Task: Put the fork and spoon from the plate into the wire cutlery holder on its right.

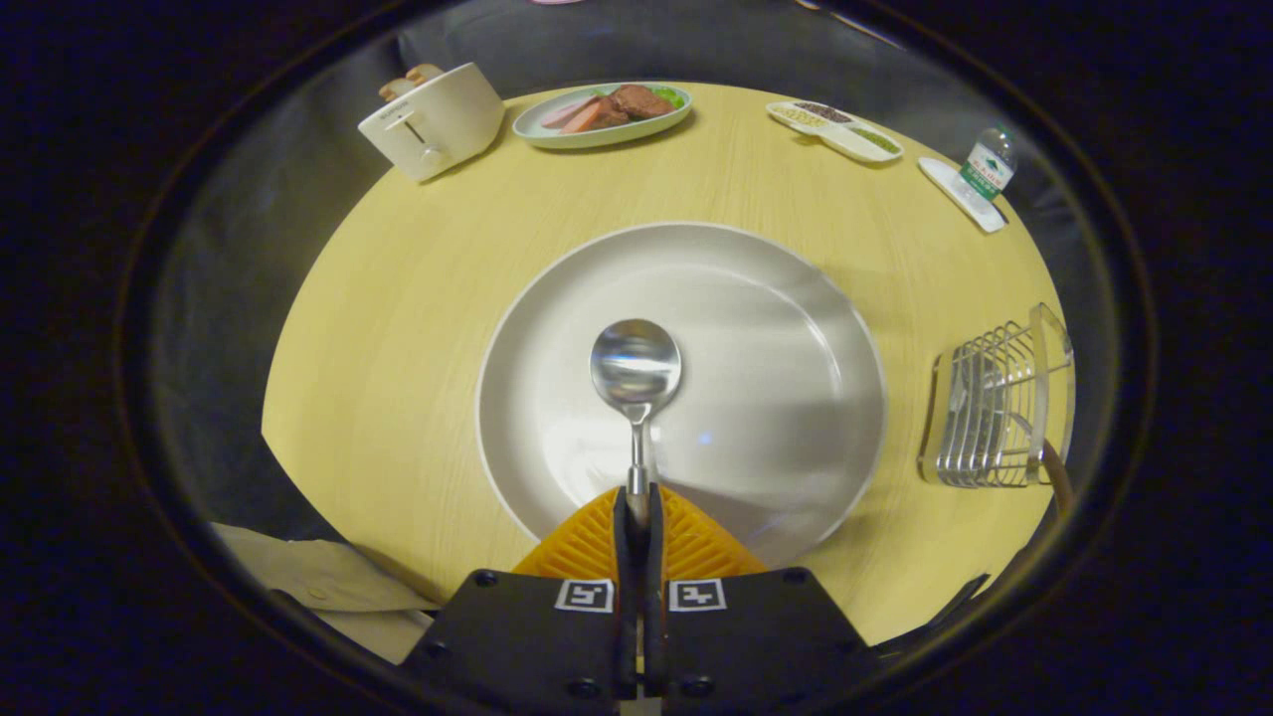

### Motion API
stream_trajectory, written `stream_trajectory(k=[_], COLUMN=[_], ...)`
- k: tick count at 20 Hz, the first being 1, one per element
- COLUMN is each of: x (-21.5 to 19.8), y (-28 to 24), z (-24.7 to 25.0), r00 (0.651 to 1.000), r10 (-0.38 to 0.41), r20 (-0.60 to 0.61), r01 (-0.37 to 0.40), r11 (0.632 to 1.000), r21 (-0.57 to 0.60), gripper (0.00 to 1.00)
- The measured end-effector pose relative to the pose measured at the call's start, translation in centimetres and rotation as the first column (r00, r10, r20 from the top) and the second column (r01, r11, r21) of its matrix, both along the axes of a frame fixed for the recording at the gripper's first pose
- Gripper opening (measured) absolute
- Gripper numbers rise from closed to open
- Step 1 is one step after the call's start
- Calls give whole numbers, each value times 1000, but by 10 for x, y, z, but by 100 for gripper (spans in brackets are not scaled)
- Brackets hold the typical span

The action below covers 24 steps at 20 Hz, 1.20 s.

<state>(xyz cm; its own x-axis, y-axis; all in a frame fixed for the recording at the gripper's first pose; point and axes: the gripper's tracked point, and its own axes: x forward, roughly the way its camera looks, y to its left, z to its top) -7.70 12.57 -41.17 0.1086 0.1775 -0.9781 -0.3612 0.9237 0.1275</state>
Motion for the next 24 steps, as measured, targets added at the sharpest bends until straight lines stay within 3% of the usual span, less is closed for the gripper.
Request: stream_trajectory(k=[12,17,24], x=[38,52,66], y=[-83,-114,-161], z=[77,96,109], r00=[997,994,996], r10=[-22,-53,-39], r20=[71,93,75], r01=[26,60,50], r11=[998,996,988], r21=[-53,-73,-149], gripper=[6,7,7])
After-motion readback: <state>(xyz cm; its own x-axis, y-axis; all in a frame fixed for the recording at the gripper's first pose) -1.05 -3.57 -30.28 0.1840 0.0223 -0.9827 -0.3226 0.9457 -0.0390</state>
